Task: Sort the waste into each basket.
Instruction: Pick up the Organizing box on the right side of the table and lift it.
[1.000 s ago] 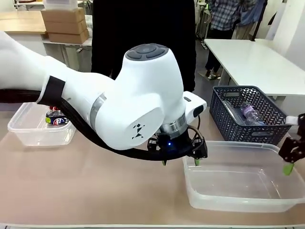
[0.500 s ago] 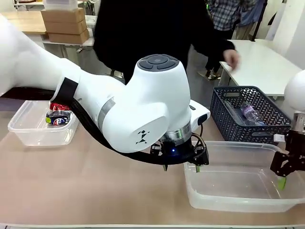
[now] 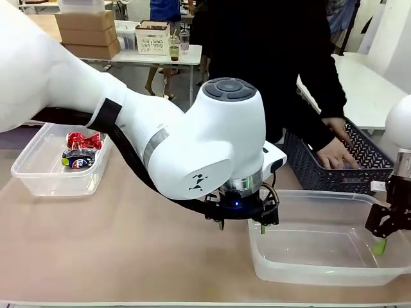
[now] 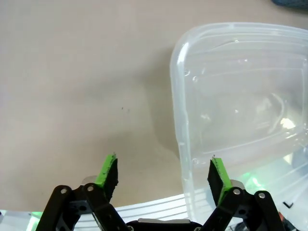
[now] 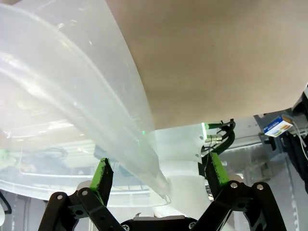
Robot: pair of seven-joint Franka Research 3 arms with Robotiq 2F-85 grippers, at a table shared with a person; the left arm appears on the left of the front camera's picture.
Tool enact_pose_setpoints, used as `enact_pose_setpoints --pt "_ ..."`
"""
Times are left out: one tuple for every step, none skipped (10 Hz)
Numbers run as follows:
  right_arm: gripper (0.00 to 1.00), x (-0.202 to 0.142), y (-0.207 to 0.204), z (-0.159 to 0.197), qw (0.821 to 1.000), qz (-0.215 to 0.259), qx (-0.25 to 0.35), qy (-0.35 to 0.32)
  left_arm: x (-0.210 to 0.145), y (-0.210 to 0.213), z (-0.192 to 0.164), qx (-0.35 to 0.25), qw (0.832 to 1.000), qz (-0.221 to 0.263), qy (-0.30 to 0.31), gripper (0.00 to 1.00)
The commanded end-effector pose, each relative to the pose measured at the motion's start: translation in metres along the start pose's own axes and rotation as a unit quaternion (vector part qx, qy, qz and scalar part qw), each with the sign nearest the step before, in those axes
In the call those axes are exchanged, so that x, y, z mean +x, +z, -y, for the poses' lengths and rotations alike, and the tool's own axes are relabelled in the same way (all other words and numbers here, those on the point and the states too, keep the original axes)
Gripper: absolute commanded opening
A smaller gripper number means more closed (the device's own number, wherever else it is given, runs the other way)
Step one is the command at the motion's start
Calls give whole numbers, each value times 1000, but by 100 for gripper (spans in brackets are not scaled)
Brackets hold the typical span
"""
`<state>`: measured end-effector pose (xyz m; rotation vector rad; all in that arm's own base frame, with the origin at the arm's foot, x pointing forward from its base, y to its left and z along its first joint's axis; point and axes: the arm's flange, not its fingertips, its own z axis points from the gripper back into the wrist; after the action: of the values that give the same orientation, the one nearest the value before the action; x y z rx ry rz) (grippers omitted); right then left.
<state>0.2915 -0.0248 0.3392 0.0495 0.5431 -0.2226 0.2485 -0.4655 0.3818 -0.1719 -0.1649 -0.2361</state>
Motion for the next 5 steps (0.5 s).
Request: enact_pose_setpoints --pt "41 -12 -11 6 1000 5 10 -7 4 -11 16 21 1000 -14 16 40" --pt "40 -15 -9 8 1000 11 15 -4 3 -12 18 22 1000 -15 13 0" --pt "0 -17 -7 9 1000 14 19 -3 2 -13 19 22 1000 -18 13 0" --pt "39 -17 -6 10 1000 18 21 -3 1 -14 20 21 1000 -19 11 0" --pt "0 -17 -6 10 1000 19 20 -3 0 -14 20 20 1000 -18 11 14"
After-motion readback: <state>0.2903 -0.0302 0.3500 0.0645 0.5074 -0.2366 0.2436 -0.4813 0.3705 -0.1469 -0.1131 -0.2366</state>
